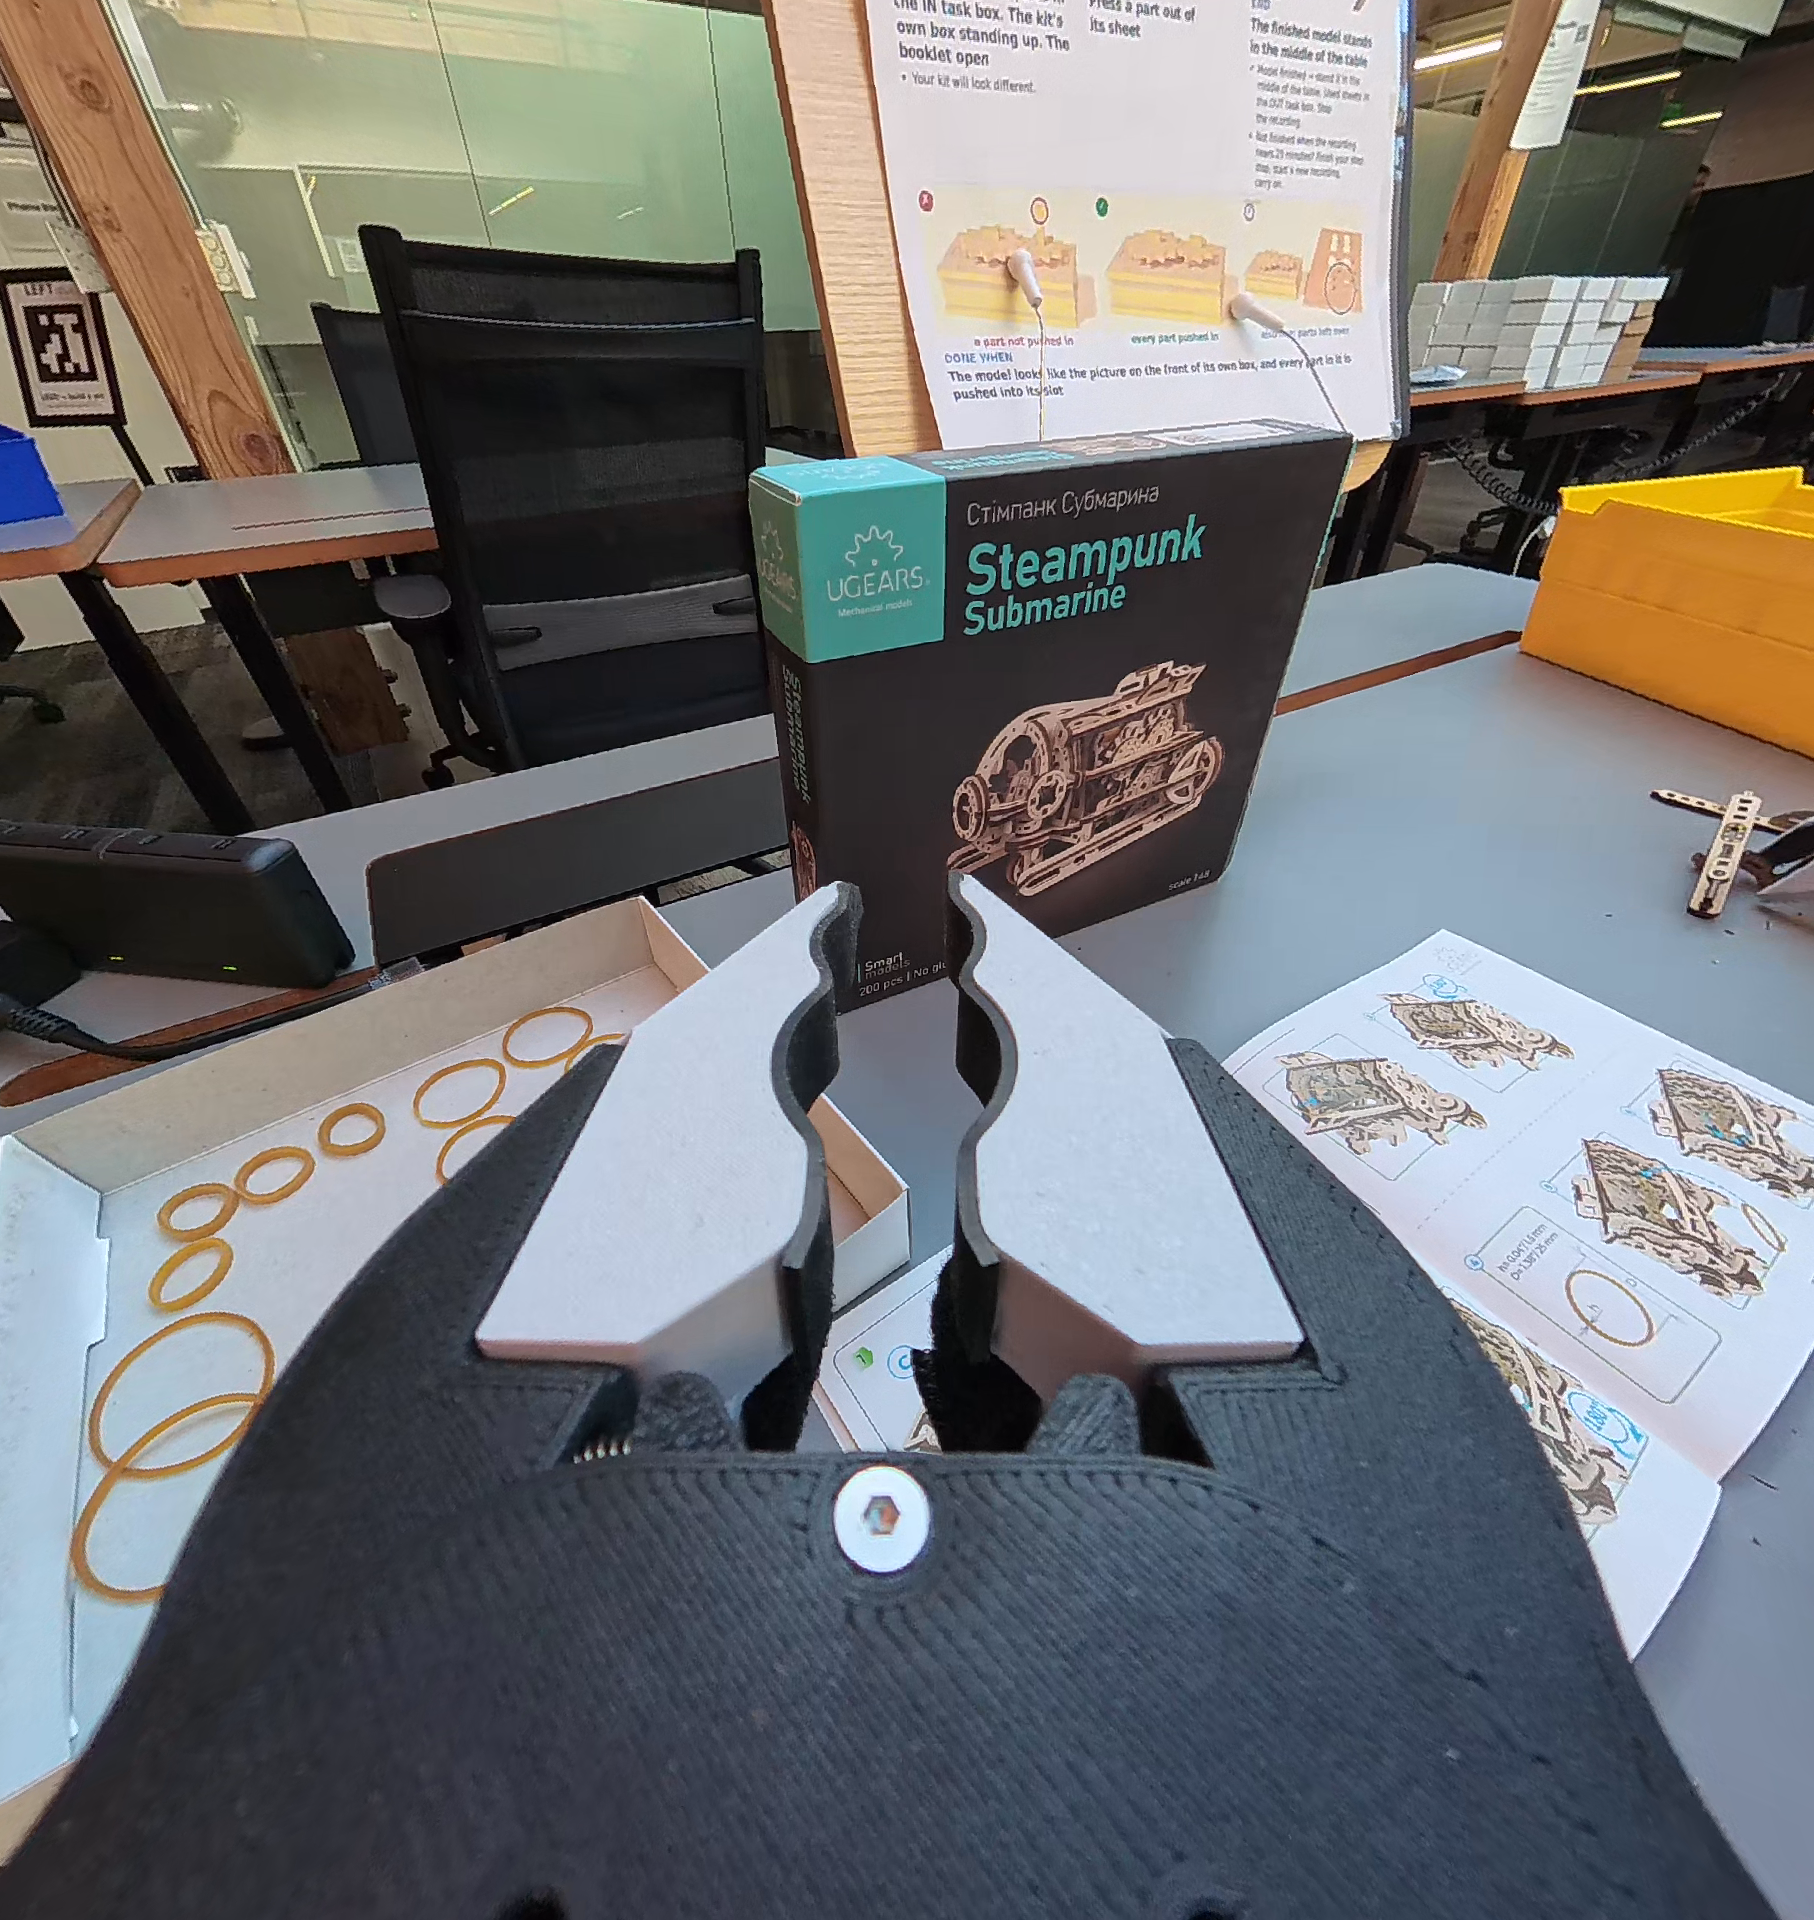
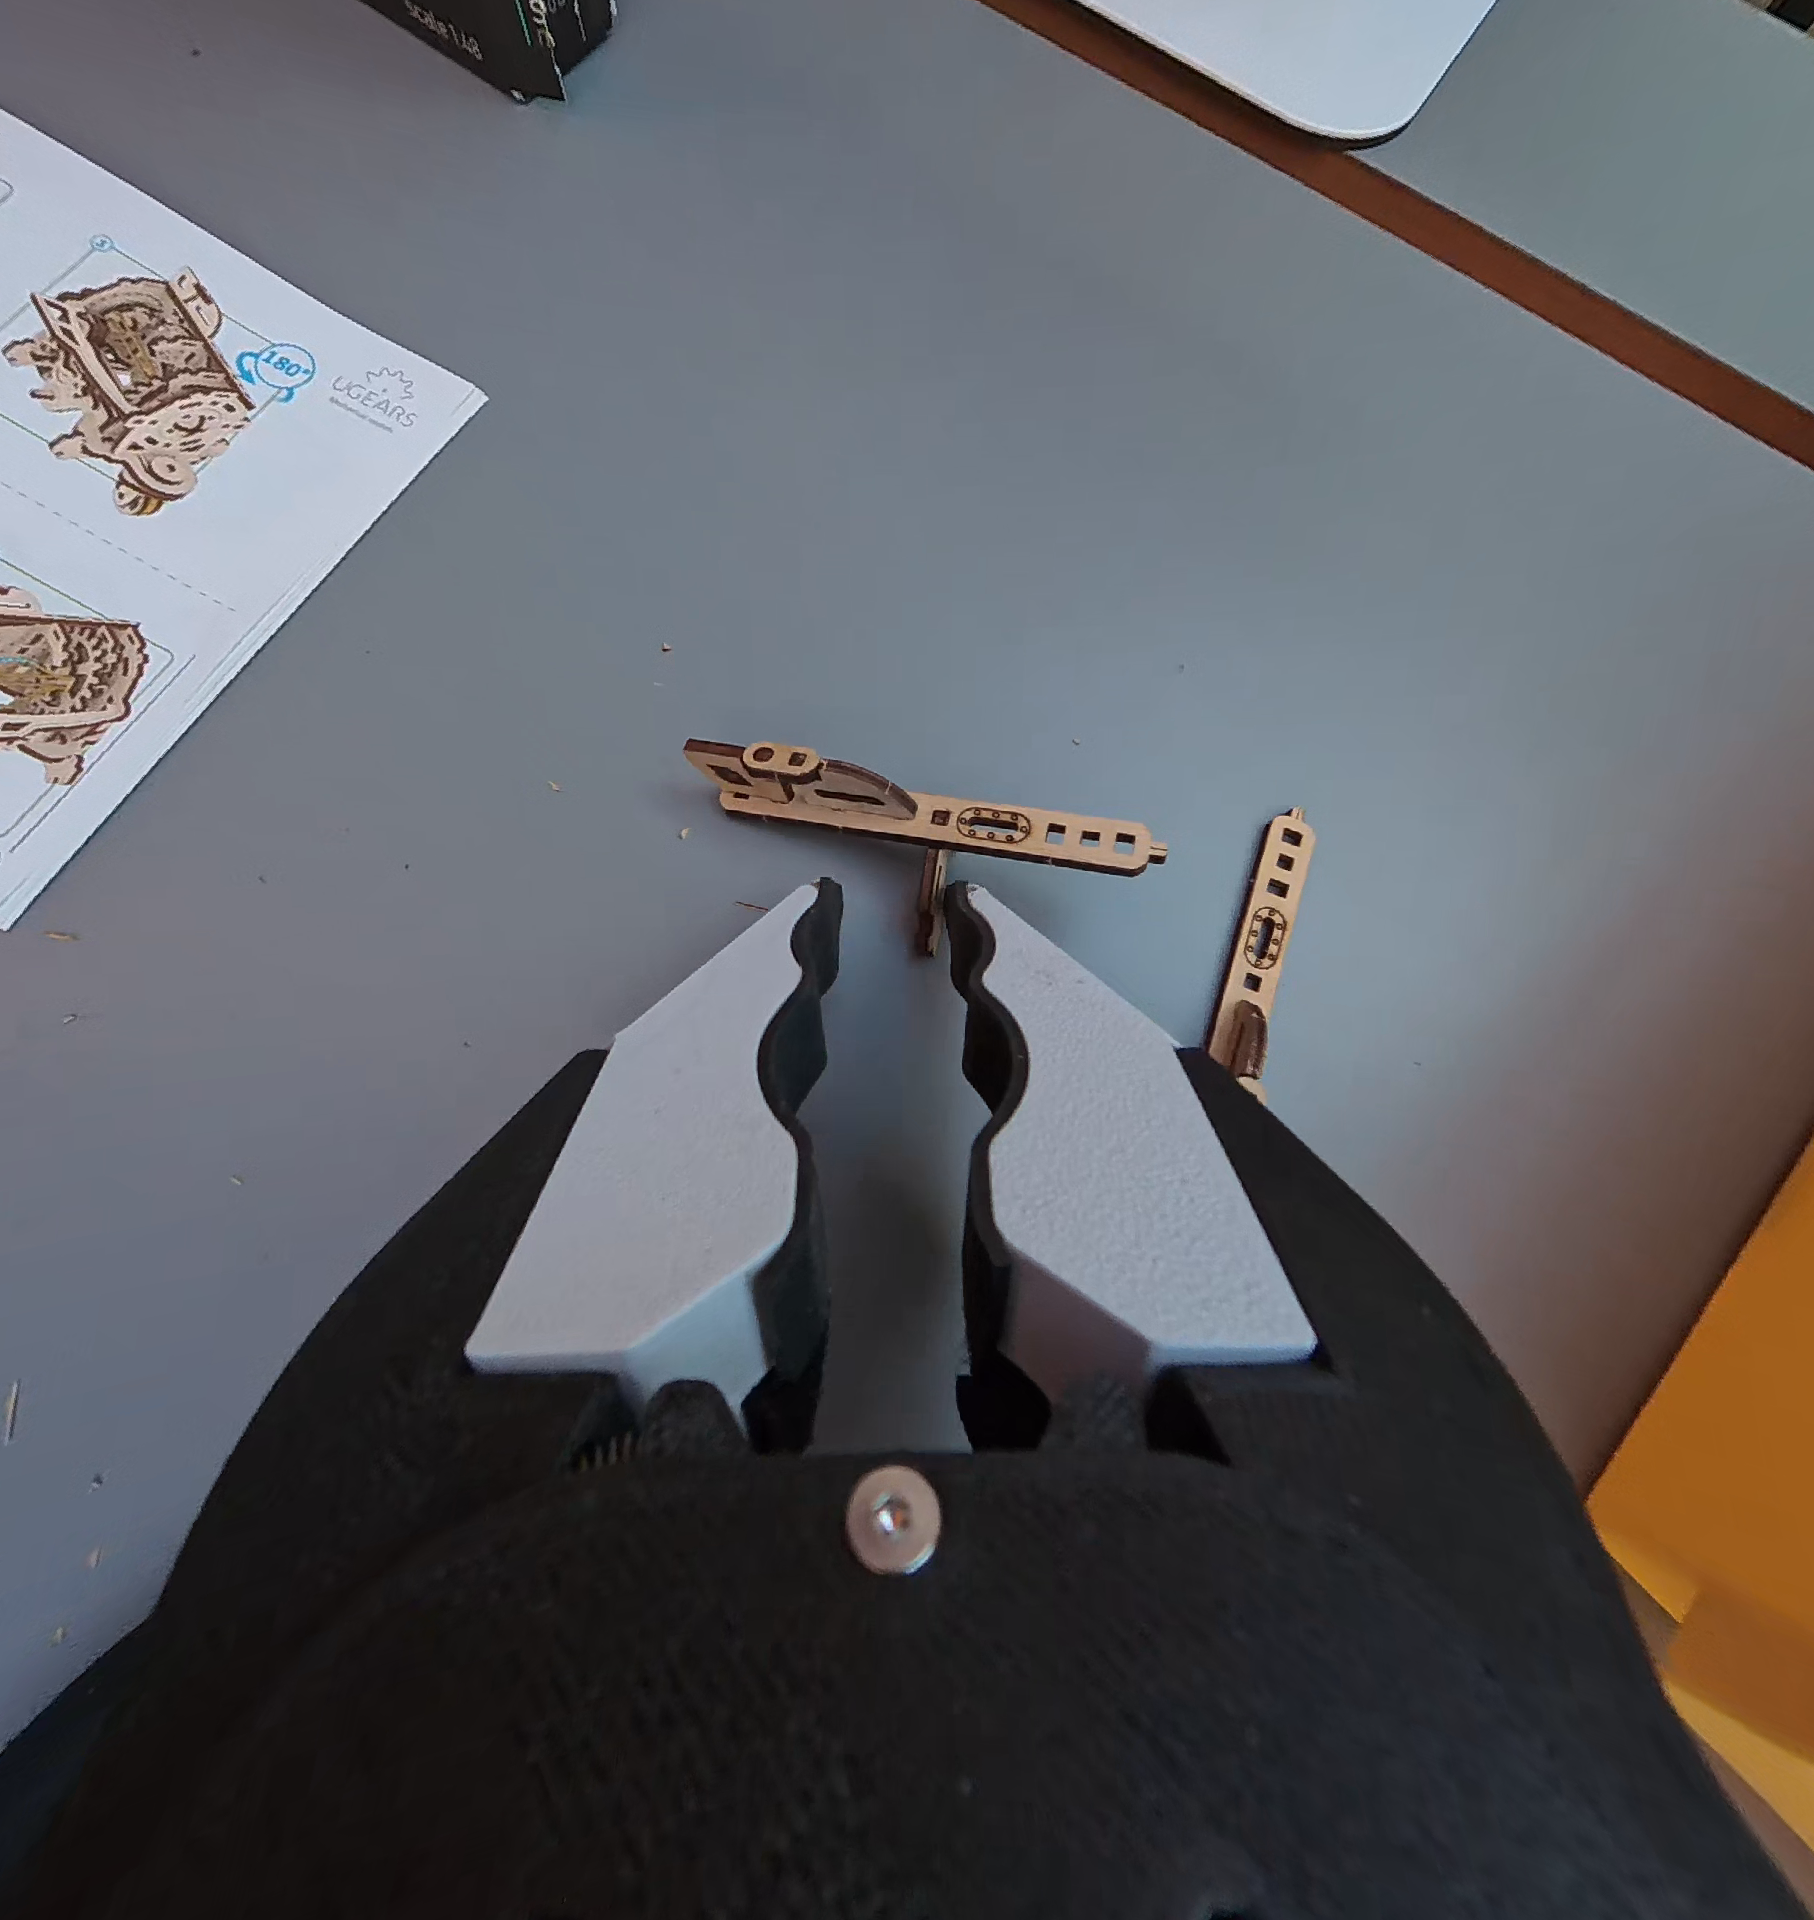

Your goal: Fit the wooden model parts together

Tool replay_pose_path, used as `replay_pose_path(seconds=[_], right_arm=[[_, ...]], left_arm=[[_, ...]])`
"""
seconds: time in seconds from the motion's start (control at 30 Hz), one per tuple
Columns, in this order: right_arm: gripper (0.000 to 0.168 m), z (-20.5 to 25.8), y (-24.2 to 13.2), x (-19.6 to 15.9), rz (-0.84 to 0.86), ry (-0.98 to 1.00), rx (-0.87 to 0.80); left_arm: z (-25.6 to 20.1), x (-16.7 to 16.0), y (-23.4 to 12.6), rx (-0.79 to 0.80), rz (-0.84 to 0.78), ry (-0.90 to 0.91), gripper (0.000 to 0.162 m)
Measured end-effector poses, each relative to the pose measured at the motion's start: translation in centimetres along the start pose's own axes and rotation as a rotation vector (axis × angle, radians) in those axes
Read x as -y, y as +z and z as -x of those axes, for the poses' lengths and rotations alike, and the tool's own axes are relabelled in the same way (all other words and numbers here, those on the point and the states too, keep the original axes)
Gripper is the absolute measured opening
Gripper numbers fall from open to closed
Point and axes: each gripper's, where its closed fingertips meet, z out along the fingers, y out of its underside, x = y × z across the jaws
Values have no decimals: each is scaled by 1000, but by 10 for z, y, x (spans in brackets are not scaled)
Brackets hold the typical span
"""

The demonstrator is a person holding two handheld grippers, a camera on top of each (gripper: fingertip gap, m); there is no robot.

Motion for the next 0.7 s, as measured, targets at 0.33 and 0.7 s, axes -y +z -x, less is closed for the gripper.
replay_pose_path(seconds=[0.33, 0.7], right_arm=[[20, -1, 2, -2, 4, 14, 5], [17, 0, 2, -2, 2, 19, 13]], left_arm=[[0, -1, 0, -1, 3, -1, 14], [1, 0, 0, 2, 1, -1, 14]])
